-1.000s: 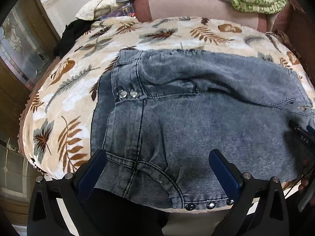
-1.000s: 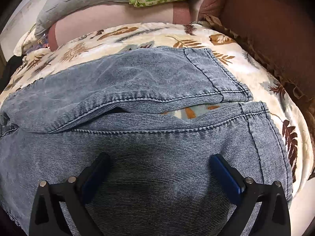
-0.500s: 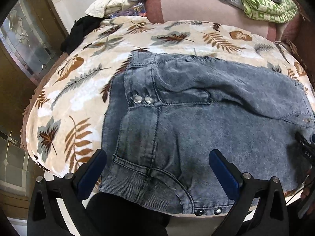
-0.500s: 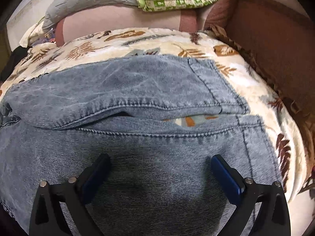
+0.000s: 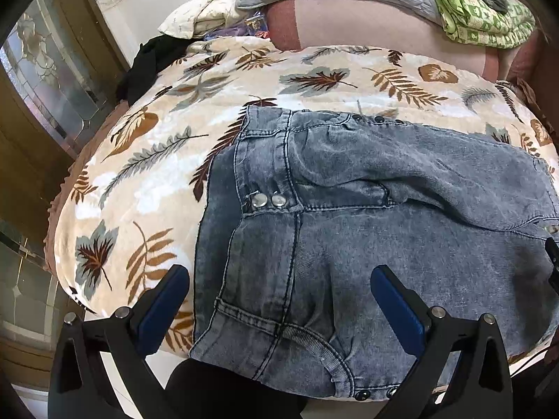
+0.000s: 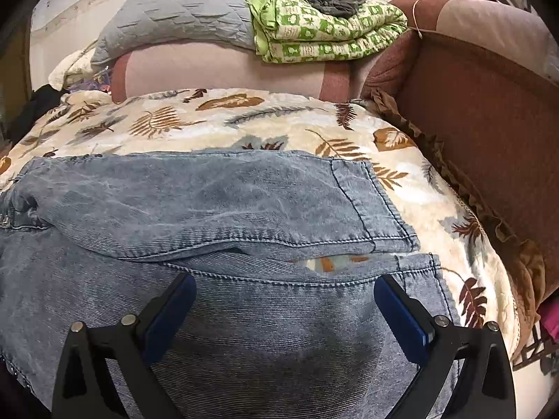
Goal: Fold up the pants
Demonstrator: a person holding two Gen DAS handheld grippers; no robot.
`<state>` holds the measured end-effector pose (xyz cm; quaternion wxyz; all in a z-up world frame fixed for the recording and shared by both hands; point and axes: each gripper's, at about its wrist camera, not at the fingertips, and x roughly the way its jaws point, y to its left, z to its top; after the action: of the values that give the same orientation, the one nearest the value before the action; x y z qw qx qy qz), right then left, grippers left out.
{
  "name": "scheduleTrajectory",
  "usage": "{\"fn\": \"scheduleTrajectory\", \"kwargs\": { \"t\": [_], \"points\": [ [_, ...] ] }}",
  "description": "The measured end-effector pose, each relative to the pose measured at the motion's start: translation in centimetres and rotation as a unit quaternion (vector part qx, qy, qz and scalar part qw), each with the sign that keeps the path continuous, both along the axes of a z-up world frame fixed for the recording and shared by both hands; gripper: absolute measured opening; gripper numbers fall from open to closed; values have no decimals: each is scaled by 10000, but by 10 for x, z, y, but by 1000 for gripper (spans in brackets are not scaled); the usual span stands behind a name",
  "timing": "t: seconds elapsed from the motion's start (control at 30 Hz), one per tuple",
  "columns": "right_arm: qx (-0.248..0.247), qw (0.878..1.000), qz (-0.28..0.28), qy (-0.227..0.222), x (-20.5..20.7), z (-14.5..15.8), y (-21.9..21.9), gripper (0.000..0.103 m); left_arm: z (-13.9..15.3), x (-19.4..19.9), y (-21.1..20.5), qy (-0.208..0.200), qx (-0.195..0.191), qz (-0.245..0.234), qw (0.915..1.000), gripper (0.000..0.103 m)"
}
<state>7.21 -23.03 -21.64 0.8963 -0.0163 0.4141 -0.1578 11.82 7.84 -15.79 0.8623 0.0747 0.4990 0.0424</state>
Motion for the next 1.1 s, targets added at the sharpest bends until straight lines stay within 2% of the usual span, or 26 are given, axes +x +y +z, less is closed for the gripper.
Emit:
{"fn": "scheduleTrajectory", "kwargs": {
  "t": [0.1, 0.23, 0.4, 0.47, 0.57, 0.67, 0.87, 0.9, 0.97, 1.03, 1.1],
  "points": [
    [228, 9997, 4, -11, 2, 2, -7, 103, 6, 11, 4, -30, 52, -74, 10000, 103],
    [469, 9988, -99, -76, 15, 13, -28, 103, 21, 43, 29, -121, 128, 114, 9998, 103],
    [846, 9952, -448, -220, 52, 31, -75, 103, 39, 113, 78, -233, 223, 745, 9967, 103],
    [1088, 9916, -641, -262, 73, 37, -100, 103, 39, 142, 92, -170, 94, 875, 9960, 103],
    [1505, 9846, -836, -318, 98, 37, -131, 103, 26, 187, 106, 223, -327, 1036, 9938, 103],
    [1744, 9799, -930, -271, 118, 27, -153, 103, 6, 219, 103, 587, -786, 987, 9903, 103],
    [1795, 9822, -555, -28, 140, 9, -167, 103, -30, 259, 77, 903, -943, 881, 9875, 103],
    [1819, 9820, -497, -32, 142, 9, -169, 103, -34, 262, 72, 929, -925, 838, 9878, 101],
    [1885, 9812, -399, -68, 145, 9, -175, 103, -42, 267, 63, 990, -941, 688, 9882, 89],
    [1918, 9805, -411, -129, 149, 9, -183, 103, -51, 271, 55, 1121, -980, 481, 9877, 62],
    [2048, 9775, -463, -186, 152, 9, -192, 103, -60, 274, 50, 1245, -1027, 417, 9860, 49]
  ]
}}
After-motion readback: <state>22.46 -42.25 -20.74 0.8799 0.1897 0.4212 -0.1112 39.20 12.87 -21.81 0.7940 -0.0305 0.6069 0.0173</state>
